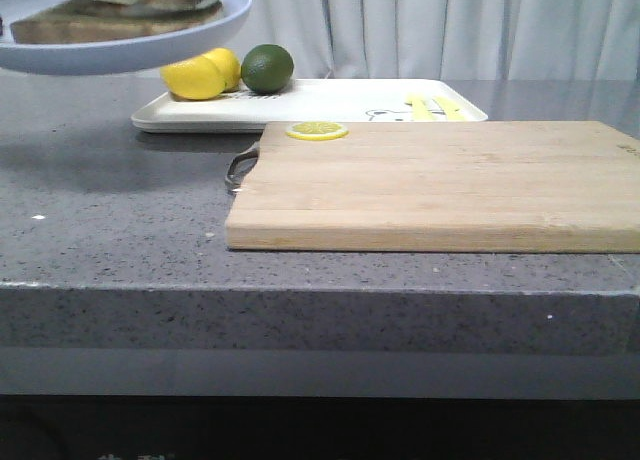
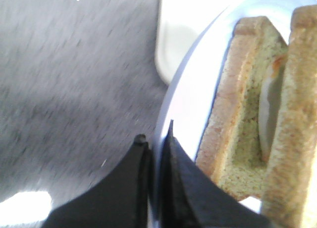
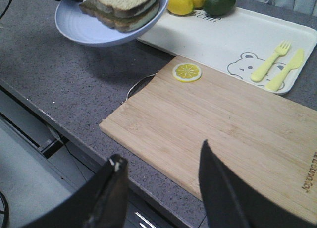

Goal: Place bread and move sandwich to tray
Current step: 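Grip the blue plate rim with the left gripper and lift it, then lower the plate onto the white tray and open the left gripper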

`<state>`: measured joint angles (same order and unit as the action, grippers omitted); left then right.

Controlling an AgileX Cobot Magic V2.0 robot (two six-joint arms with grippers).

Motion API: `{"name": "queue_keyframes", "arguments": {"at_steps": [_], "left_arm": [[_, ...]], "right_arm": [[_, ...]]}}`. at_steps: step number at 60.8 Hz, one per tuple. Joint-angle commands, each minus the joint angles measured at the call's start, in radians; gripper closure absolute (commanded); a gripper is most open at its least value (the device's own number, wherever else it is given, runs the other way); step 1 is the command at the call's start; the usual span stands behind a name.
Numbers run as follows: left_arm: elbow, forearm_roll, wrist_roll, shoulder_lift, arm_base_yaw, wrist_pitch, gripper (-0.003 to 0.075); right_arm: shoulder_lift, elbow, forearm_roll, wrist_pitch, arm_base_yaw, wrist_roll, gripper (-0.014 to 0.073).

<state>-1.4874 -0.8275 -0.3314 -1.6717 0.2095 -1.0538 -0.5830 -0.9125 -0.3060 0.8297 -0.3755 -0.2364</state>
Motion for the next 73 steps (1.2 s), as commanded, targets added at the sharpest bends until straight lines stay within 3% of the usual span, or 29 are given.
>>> {"name": "queue_keyframes", "arguments": {"at_steps": [1,24,38,65,73], "left_arm": [[-0.084,-0.115,0.015,0.03,-0.039,0.046,0.0741],[-0.42,-0.09,0.211,-0.227,-0.202,0.032,0.0741],[-0.6,0.107,0.413,-0.385,-0.24,0.023,0.0741],[-0.643,0.049,0.43,-0.48,-0.24,0.021,0.0737],[-0.643,0.038,0.43,-0.48,-0.24,0.03,0.0657]], "right_arm": [[-0.001,-0.024,-0.02,-0.065,0.005,0.002,0.023],[-0.001,-0.024,-0.02,-0.065,0.005,0.002,0.023],[-0.001,-0.024,-0.02,-0.065,0.005,0.002,0.023],[-0.001,-0.024,-0.02,-0.065,0.005,0.002,0.023],[-0.001,-0.024,-0.02,-0.065,0.005,0.002,0.023]]}}
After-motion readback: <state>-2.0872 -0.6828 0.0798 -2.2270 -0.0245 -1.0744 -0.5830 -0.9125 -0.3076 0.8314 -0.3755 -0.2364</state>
